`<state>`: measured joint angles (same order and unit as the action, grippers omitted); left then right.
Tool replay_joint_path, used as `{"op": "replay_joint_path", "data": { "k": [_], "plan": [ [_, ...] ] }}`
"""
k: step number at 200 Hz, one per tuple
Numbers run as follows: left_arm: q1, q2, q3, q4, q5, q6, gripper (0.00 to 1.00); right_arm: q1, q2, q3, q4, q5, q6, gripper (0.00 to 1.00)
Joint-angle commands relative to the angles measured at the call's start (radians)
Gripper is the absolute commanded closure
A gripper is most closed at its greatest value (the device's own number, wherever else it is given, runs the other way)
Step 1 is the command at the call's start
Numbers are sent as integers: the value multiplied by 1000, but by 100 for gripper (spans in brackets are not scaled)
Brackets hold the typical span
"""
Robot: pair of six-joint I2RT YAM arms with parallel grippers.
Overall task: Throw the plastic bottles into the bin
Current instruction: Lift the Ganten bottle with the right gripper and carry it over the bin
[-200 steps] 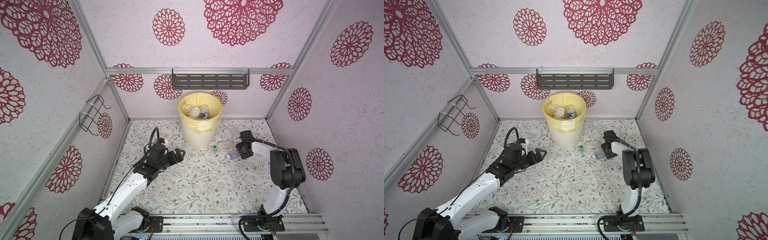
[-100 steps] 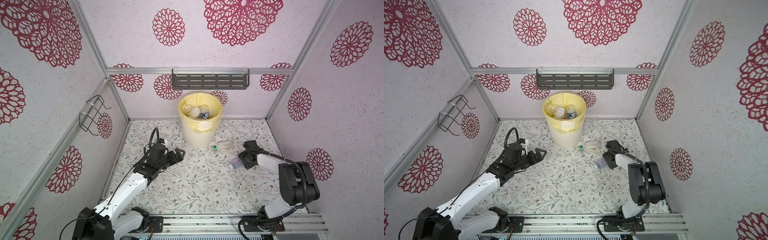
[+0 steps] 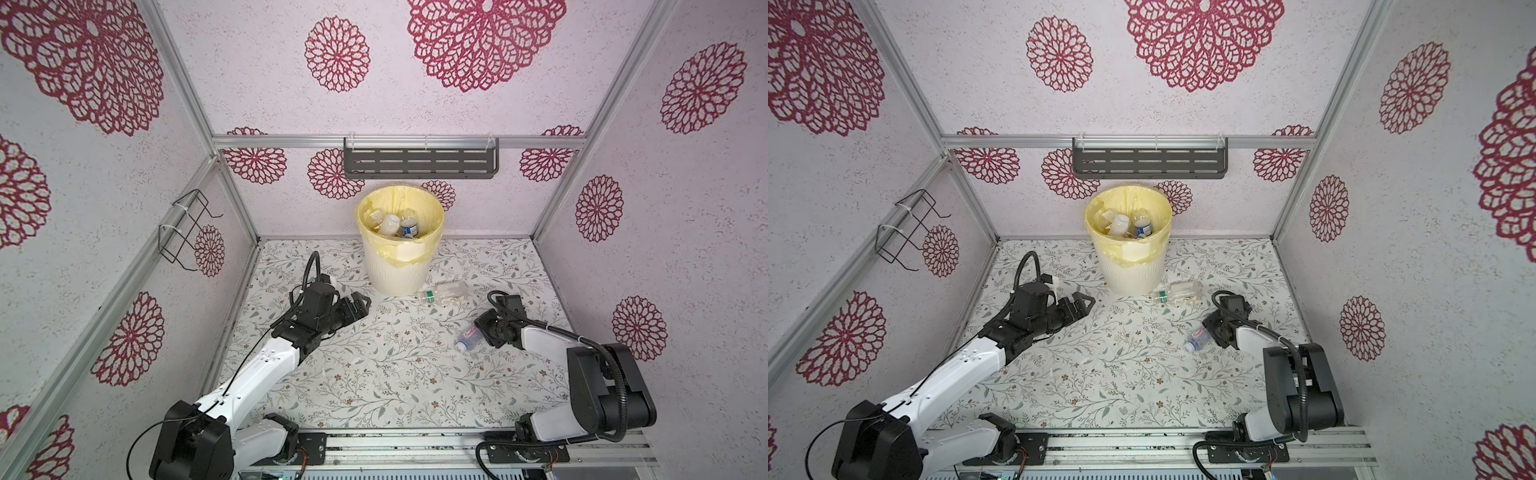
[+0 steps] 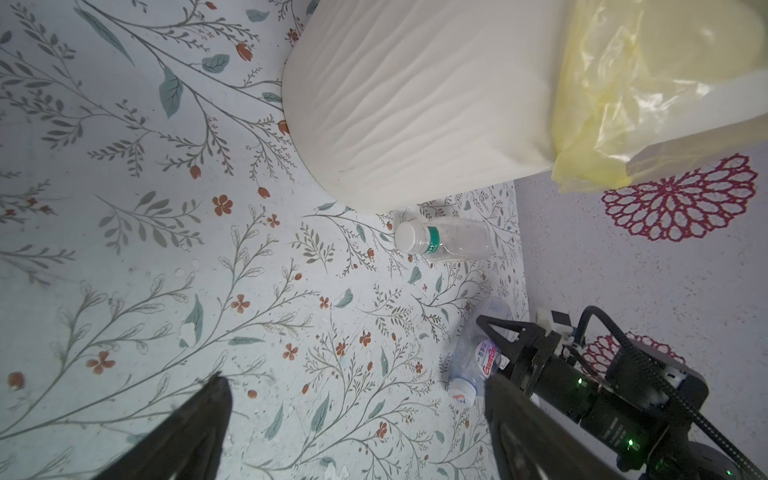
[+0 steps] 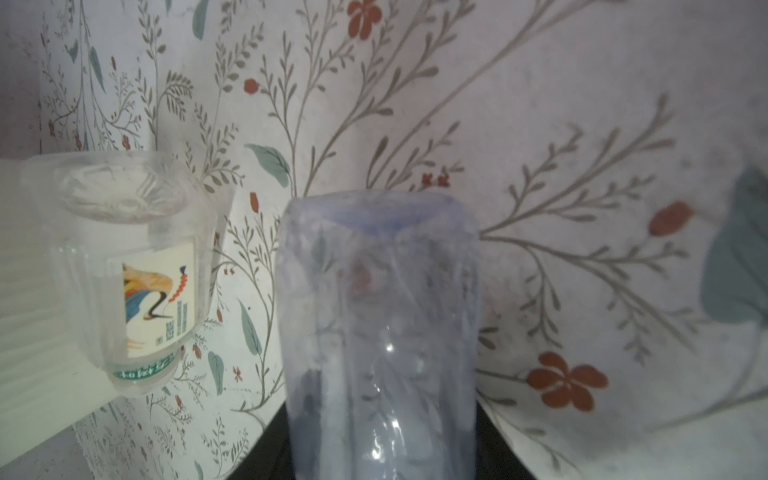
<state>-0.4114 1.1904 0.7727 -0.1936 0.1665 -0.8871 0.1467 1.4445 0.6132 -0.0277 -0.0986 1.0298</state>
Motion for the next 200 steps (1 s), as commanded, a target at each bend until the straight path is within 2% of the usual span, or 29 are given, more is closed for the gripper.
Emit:
{"op": "replay_joint_path", "data": {
  "k": [1, 61, 108, 137, 200],
  "plan": [
    [6, 19, 35, 31, -19, -14, 3, 5, -61, -49, -69, -39, -42, 53],
    [5, 12, 45, 39, -16, -41, 3, 7, -343, -81, -148, -26, -71, 54],
    [6, -15, 40, 31, -21, -50, 3, 10, -528, -76, -117, -54, -76, 56],
    [6, -26, 36, 31, -20, -55, 3, 11, -559, -35, -96, -90, -95, 56],
    [6, -29, 37, 37, -10, -52, 3, 13, -520, 71, -54, -162, -100, 59]
  ]
}}
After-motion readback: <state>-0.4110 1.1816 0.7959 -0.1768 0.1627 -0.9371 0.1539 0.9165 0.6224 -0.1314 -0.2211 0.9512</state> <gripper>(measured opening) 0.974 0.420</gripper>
